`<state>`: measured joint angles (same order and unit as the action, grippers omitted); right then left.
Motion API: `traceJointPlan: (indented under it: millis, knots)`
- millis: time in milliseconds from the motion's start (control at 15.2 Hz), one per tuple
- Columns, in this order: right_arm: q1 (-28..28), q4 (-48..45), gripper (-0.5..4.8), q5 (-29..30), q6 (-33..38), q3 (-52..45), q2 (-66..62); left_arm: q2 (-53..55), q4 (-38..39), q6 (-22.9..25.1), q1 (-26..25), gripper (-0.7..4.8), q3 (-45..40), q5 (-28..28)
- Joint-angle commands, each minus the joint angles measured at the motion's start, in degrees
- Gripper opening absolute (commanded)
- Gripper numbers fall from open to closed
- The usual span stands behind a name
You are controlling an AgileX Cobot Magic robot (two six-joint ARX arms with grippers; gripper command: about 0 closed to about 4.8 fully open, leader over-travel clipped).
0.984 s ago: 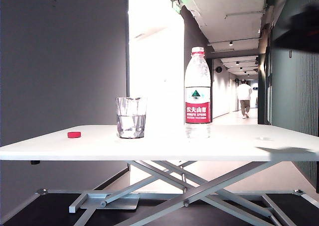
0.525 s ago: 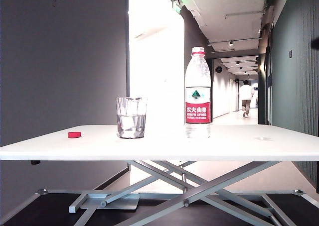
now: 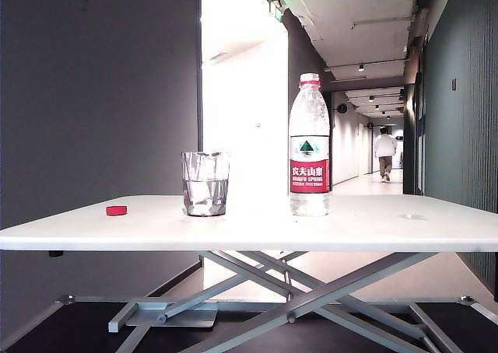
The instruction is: Pick up the mineral water bottle on the table and pour water into the mug until it's half full.
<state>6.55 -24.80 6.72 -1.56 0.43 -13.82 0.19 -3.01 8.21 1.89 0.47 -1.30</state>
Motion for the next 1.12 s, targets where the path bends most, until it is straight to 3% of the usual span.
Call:
traceJointPlan:
  millis: [66,263,722,1116]
  knots:
    - [-1.36,4.02,-0.08,0.87,0.24,-0.13,6.54,0.02,-0.85,-0.26,0.04,-0.05,0.11,0.00]
    - [-3.43,13.09,-0.08,0.83,0.13,-0.02,13.88,0.04,-0.76,-0.26,0.04,-0.05,0.11,0.00]
    - [-9.20,13.31,-0.08,-0.59,0.48,-0.04,13.86,0.04,-0.46,-0.26,0.07,-0.05,0.11,0.02]
    - [-9.64,14.38,-0.07,-0.22,1.60,-0.04,13.84,0.02,-0.46,-0.26,0.04,-0.05,0.11,0.00]
